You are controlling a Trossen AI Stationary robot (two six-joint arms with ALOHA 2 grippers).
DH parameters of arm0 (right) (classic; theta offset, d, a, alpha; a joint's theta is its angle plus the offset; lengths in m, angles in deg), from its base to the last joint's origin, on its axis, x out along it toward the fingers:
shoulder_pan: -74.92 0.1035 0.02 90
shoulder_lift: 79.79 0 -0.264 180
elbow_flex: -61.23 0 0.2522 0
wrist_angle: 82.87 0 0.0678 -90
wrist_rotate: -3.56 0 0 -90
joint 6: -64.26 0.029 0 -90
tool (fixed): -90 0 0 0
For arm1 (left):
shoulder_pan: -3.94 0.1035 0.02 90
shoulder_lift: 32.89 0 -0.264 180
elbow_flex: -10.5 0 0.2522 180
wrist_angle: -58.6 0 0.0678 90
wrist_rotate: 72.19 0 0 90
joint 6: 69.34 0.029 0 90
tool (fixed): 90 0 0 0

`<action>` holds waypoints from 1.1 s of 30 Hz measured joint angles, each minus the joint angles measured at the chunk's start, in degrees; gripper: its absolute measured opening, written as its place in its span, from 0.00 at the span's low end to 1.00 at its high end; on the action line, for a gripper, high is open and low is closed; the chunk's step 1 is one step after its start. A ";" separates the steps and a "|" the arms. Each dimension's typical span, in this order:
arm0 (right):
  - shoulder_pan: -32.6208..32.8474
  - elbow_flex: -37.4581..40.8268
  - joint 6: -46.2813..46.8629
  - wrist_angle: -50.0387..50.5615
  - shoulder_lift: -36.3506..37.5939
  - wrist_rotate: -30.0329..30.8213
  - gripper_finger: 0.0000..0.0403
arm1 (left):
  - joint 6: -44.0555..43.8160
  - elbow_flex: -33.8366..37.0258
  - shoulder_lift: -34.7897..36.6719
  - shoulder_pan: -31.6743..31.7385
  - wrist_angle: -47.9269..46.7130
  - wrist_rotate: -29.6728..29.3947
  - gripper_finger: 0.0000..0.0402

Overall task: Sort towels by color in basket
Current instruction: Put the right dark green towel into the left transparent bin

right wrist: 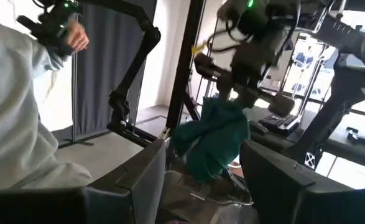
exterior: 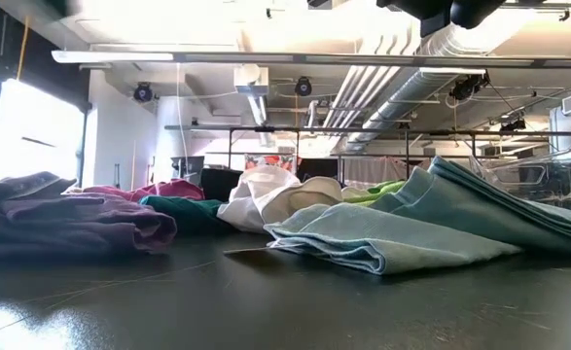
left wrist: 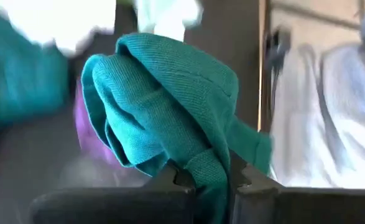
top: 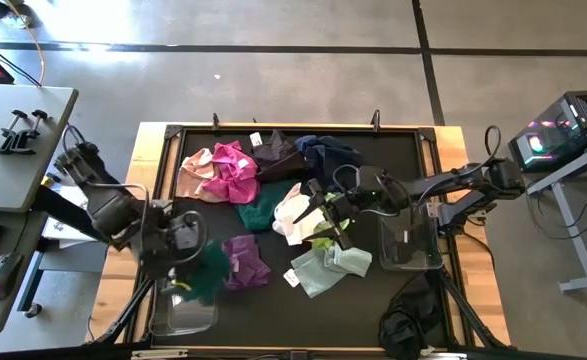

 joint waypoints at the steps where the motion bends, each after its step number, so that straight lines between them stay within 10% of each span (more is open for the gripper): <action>1: -0.04 0.00 -0.01 0.12 0.00 0.03 0.50 | -4.51 0.00 -0.37 -1.13 -2.68 0.93 0.02; 6: -0.05 0.00 0.02 1.73 0.00 0.12 0.50 | -18.66 5.66 -1.82 -6.78 -6.63 1.15 0.02; 15: 1.01 0.00 0.65 4.53 0.00 0.13 0.50 | -27.30 23.11 -5.48 -9.17 15.25 6.74 0.04; 33: 1.87 0.00 5.41 4.55 0.00 1.05 0.50 | -22.47 26.42 3.08 -1.11 5.37 22.76 0.59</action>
